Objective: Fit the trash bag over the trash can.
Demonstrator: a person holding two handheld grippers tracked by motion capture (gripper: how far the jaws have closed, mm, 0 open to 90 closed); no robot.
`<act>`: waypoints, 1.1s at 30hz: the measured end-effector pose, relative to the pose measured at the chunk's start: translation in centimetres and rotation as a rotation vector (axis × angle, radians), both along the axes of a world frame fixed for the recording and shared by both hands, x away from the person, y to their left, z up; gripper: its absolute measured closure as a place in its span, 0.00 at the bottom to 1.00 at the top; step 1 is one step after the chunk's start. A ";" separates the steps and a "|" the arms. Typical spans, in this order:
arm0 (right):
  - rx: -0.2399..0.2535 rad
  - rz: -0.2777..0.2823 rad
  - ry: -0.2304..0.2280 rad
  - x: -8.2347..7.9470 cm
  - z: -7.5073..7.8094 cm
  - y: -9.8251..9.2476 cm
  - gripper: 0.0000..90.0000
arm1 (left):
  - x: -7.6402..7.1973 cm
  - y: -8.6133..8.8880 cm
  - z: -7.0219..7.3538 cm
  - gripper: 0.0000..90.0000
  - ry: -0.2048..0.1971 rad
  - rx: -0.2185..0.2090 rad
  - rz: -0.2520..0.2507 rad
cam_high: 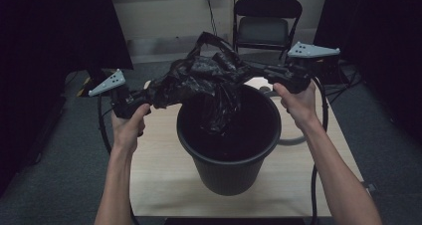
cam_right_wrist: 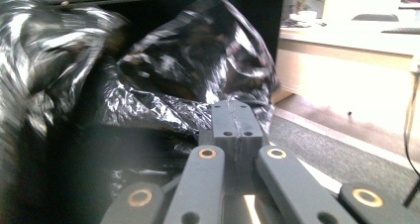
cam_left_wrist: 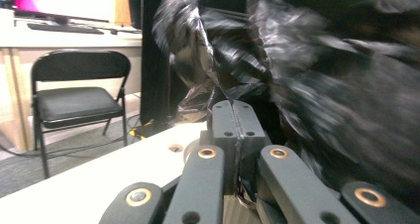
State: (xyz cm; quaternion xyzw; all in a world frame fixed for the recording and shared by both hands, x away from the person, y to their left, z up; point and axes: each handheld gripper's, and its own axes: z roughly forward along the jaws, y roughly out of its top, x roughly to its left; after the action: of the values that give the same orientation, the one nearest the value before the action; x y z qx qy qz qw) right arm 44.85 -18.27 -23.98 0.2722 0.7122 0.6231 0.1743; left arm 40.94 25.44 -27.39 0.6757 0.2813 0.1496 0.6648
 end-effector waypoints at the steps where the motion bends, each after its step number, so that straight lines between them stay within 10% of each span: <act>1: 0.008 -0.008 0.006 0.1 -0.3 -0.4 1.00 | -0.2 0.3 -0.2 1.00 0.002 0.002 0.009; 10: 0.051 -0.095 0.049 0.3 -2.9 -4.3 1.00 | -1.1 2.5 -2.6 1.00 0.028 -0.025 0.029; 15: 0.023 -0.048 0.070 0.4 -3.9 -3.6 1.00 | -0.9 1.6 -2.9 0.98 0.030 -0.031 -0.023; 20: 0.052 -0.048 0.055 0.2 -3.0 -2.9 0.57 | -0.9 0.5 -2.2 0.82 0.012 -0.014 -0.053; 33: 0.045 0.060 -0.007 -0.9 -1.0 -1.7 0.38 | 2.8 -0.1 -1.1 0.51 0.042 -0.099 -0.128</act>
State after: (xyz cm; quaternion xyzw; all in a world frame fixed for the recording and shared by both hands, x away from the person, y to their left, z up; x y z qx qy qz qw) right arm 43.93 -19.95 -24.95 0.2524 0.7052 0.6449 0.1519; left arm 43.73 25.38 -28.49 0.6615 0.2588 0.0784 0.6995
